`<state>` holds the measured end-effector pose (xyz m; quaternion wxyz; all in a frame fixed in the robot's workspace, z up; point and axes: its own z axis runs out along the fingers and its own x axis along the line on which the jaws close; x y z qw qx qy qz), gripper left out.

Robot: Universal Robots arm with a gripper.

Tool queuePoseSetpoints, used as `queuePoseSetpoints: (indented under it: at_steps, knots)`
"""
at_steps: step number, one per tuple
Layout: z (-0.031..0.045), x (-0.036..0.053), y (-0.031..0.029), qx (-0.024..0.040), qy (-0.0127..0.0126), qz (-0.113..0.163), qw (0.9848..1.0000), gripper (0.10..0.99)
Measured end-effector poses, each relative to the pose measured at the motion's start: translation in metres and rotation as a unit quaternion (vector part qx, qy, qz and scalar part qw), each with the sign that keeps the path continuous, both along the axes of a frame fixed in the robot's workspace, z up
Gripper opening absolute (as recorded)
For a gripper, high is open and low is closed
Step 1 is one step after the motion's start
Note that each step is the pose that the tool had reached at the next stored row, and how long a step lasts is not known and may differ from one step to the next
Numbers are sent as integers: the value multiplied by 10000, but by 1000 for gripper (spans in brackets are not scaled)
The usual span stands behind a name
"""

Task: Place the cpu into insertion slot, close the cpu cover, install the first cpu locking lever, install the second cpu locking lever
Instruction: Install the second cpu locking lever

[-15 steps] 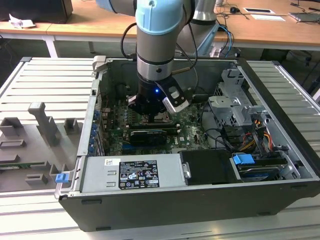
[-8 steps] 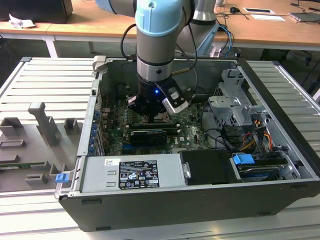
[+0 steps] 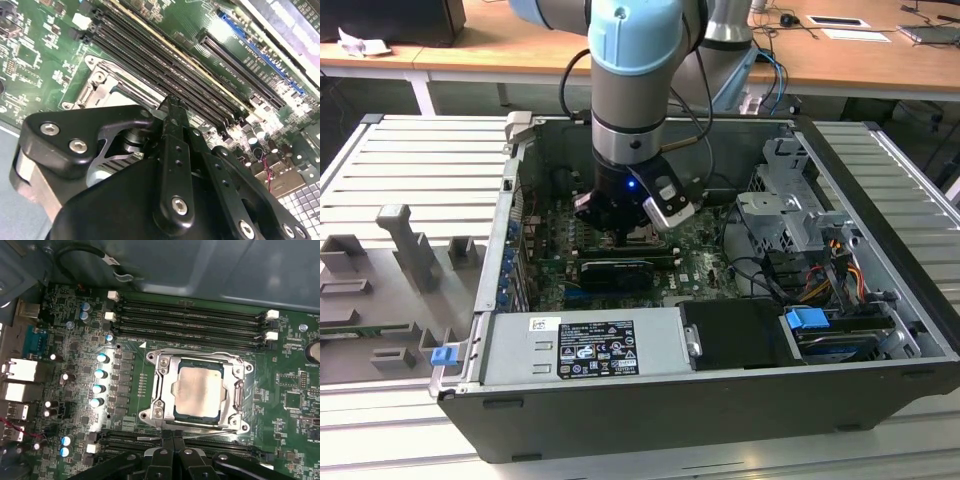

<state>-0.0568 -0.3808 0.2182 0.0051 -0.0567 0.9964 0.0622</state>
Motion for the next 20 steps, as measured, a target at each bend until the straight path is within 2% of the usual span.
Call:
queuePoseSetpoints:
  at_steps: [1,3,8,12,15,20]
  knots:
    - [-10,-14,-11,24,-1,4,10000,106]
    - [-24,-45,-59,134,-10,8,9999,106]
    - [-45,-130,-112,267,-21,9,9996,106]
    - [-83,-155,-138,353,-27,9,9994,106]
    - [-114,-156,-143,385,-27,9,9993,106]
    - [-154,-171,-165,508,-40,10,9987,106]
